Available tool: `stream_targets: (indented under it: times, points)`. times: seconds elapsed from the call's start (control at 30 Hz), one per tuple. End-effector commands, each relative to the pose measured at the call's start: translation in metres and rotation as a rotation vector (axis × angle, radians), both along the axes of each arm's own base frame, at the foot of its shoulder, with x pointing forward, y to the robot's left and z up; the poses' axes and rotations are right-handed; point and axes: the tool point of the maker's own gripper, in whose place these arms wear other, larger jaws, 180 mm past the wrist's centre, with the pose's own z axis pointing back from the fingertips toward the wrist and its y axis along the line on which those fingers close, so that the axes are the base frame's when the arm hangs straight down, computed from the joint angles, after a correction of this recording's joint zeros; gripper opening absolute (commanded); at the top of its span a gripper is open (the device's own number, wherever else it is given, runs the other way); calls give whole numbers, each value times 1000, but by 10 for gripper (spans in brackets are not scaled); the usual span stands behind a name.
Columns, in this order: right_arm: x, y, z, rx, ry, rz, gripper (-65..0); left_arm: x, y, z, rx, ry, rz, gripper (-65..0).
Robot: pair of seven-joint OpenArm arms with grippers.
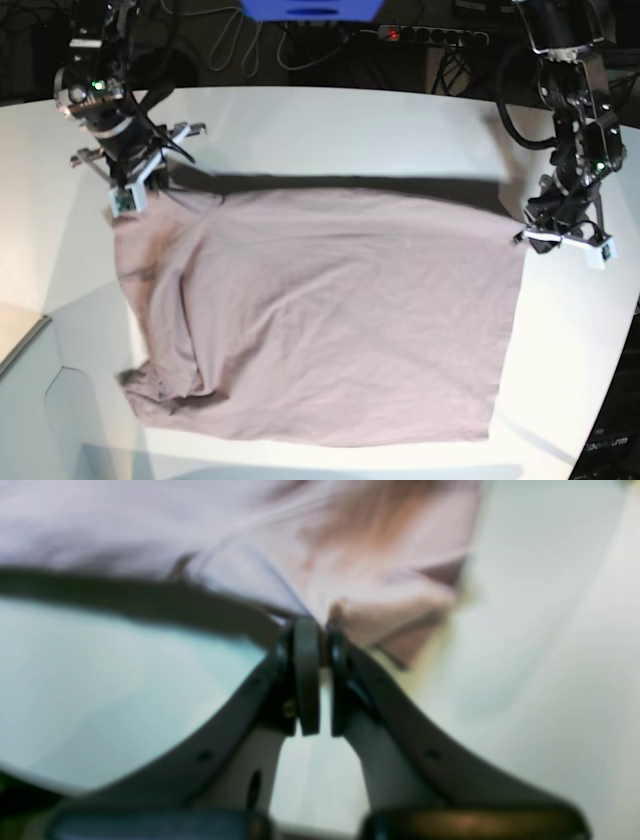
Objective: Layout the t-shirt on the table in an organized manner, then fold the t-shirt properly
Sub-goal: 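Drag the right gripper outward to stretch the shirt corner taut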
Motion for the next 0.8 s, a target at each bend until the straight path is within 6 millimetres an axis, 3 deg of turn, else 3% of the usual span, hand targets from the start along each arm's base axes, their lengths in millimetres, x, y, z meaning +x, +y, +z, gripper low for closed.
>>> stream_targets:
  times: [0.0,0.4,0.6,0.77]
  points:
    - [3,0,8,4,-38,0,-650,8,8,17,25,-58,6,-649]
    - [-66,2,-24,9,128,1,-650,-29,9,-8,31,25,6,-649]
    - [-72,1,-28,3,152,5,-650,-41,13,-13,50,22,19,-649]
    - [-82,7,-29,6,183,142,-650,-51,13,-20,50,48,19,-649]
